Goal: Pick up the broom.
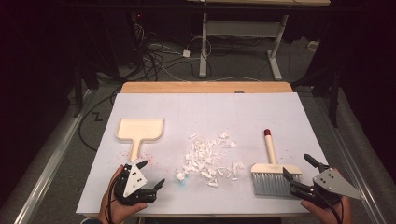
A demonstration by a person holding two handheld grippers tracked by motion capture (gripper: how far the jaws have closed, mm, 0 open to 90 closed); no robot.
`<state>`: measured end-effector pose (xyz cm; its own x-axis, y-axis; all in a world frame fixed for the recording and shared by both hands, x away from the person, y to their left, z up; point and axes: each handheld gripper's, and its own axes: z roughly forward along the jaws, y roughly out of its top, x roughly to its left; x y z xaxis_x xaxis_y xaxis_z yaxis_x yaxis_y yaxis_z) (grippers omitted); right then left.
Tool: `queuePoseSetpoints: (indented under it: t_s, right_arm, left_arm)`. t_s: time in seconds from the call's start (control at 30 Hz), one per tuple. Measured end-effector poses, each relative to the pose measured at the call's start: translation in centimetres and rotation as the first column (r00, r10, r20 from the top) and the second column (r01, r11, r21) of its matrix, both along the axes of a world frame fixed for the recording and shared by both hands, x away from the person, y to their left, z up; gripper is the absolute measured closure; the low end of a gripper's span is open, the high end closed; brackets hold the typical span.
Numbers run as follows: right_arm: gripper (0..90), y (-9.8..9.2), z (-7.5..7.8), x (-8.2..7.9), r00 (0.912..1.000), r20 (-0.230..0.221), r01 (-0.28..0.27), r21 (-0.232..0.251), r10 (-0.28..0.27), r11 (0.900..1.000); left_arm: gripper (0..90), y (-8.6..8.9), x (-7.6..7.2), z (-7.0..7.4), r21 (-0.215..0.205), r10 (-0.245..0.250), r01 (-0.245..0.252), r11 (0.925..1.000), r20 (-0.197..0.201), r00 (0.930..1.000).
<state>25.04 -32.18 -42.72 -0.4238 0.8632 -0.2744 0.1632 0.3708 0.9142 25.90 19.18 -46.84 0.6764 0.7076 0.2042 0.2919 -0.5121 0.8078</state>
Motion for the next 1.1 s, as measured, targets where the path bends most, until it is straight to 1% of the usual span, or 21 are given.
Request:
queuePoseSetpoints:
  t_s: [0.1, 0.13, 0.2, 0.3, 0.4, 0.47, 0.53, 0.57, 0.6, 0.63, 0.7, 0.73, 0.77, 0.8, 0.83, 0.87, 0.9, 0.97, 1.0, 1.07, 1.1]
  right_arm:
    - [20.9, 0.0, -0.1, 0.2, 0.9999, -0.013, 0.007, -0.004, -0.007, 1.000]
    - [20.9, 0.0, -0.1, 0.2, 0.9999, -0.013, 0.007, -0.004, -0.007, 1.000]
    - [20.9, 0.1, -0.2, 0.2, 0.9998, -0.020, 0.008, -0.005, -0.008, 1.000]
    - [20.9, 0.4, -0.2, 0.3, 0.9997, -0.023, 0.008, -0.022, -0.008, 1.000]
    - [20.9, 0.7, -0.4, 0.7, 0.9985, -0.052, 0.015, -0.041, -0.018, 0.999]
    - [20.9, 0.9, -0.4, 1.2, 0.9958, -0.083, 0.033, -0.055, -0.037, 0.998]
    - [21.0, 0.9, -0.3, 1.6, 0.9945, -0.093, 0.042, -0.062, -0.048, 0.997]
    - [21.8, 1.1, -0.2, 2.6, 0.9884, -0.131, 0.067, -0.080, -0.077, 0.995]
    - [21.8, 1.1, -0.2, 2.6, 0.9884, -0.131, 0.067, -0.080, -0.077, 0.995]
    - [23.8, 1.2, 0.0, 3.9, 0.9772, -0.177, 0.100, -0.103, -0.117, 0.990]
    - [25.0, 1.2, 0.2, 5.5, 0.9545, -0.254, 0.136, -0.100, -0.157, 0.986]
    - [25.0, 1.2, 0.2, 5.5, 0.9545, -0.254, 0.136, -0.100, -0.157, 0.986]
    - [25.5, 1.2, 0.3, 6.1, 0.9432, -0.289, 0.144, -0.089, -0.164, 0.986]
    - [27.3, 1.3, 0.3, 7.7, 0.9182, -0.352, 0.163, -0.081, -0.182, 0.983]
    - [27.3, 1.3, 0.3, 7.7, 0.9182, -0.352, 0.163, -0.081, -0.182, 0.983]
    - [28.0, 1.5, 0.2, 9.5, 0.8916, -0.415, 0.171, -0.062, -0.181, 0.983]
    - [28.0, 1.5, 0.2, 9.5, 0.8916, -0.415, 0.171, -0.062, -0.181, 0.983]
    - [28.6, 1.8, -0.2, 10.9, 0.8648, -0.463, 0.183, -0.068, -0.194, 0.981]
    - [31.7, 2.1, -0.5, 12.0, 0.8491, -0.493, 0.188, -0.052, -0.189, 0.981]
    - [33.5, 2.8, -1.3, 13.3, 0.8203, -0.532, 0.193, -0.090, -0.211, 0.977]
    - [35.7, 2.9, -1.7, 13.8, 0.8079, -0.546, 0.203, -0.093, -0.221, 0.975]
  left_arm:
    - [17.4, 0.0, -0.1, 0.0, 0.001, -0.005, 0.005, 1.0000, -0.002, 1.0000]
    - [17.4, 0.0, -0.1, 0.0, 0.005, -0.009, 0.009, 0.9999, 0.010, 0.9999]
    - [17.4, 0.1, -0.3, 0.0, 0.003, -0.011, 0.011, 0.9999, 0.003, 0.9999]
    - [17.4, 0.1, -0.4, 0.0, 0.003, -0.013, 0.013, 0.9999, 0.004, 0.9999]
    - [17.4, -0.1, -0.4, 0.0, 0.008, -0.020, 0.020, 0.9998, 0.001, 0.9998]
    - [17.4, -0.2, -0.4, -0.1, 0.015, -0.027, 0.027, 0.9995, 0.001, 0.9996]
    - [17.4, -0.2, -0.4, -0.2, 0.020, -0.027, 0.027, 0.9994, -0.006, 0.9996]
    - [17.4, -0.2, -0.4, -0.2, 0.022, -0.026, 0.026, 0.9994, -0.007, 0.9996]
    - [17.4, -0.2, -0.4, -0.3, 0.022, -0.023, 0.024, 0.9995, -0.007, 0.9997]
    - [17.4, -0.2, -0.4, -0.3, 0.022, -0.021, 0.021, 0.9995, -0.008, 0.9997]
    - [17.4, -0.2, -0.3, -0.3, 0.019, -0.021, 0.021, 0.9996, -0.012, 0.9997]
    - [17.5, -0.2, -0.3, -0.3, 0.019, -0.021, 0.021, 0.9996, -0.012, 0.9997]
    - [17.5, -0.3, -0.2, -0.3, 0.023, -0.023, 0.024, 0.9995, -0.016, 0.9996]
    - [17.5, -0.4, -0.2, -0.3, 0.023, -0.025, 0.025, 0.9994, -0.016, 0.9996]
    - [17.5, -0.5, -0.2, -0.4, 0.026, -0.030, 0.030, 0.9992, -0.017, 0.9994]
    - [17.5, -0.5, -0.2, -0.4, 0.030, -0.033, 0.033, 0.9990, -0.018, 0.9993]
    - [17.5, -0.6, -0.2, -0.5, 0.034, -0.035, 0.036, 0.9988, -0.020, 0.9992]
    - [17.4, -0.5, -0.2, -0.5, 0.036, -0.039, 0.040, 0.9985, -0.022, 0.9990]
    - [17.4, -0.5, -0.2, -0.5, 0.035, -0.038, 0.039, 0.9986, -0.023, 0.9990]
    - [17.4, -0.3, -0.2, -0.5, 0.031, -0.035, 0.035, 0.9989, -0.024, 0.9991]
    - [17.4, -0.3, -0.2, -0.5, 0.030, -0.035, 0.035, 0.9989, -0.023, 0.9991]
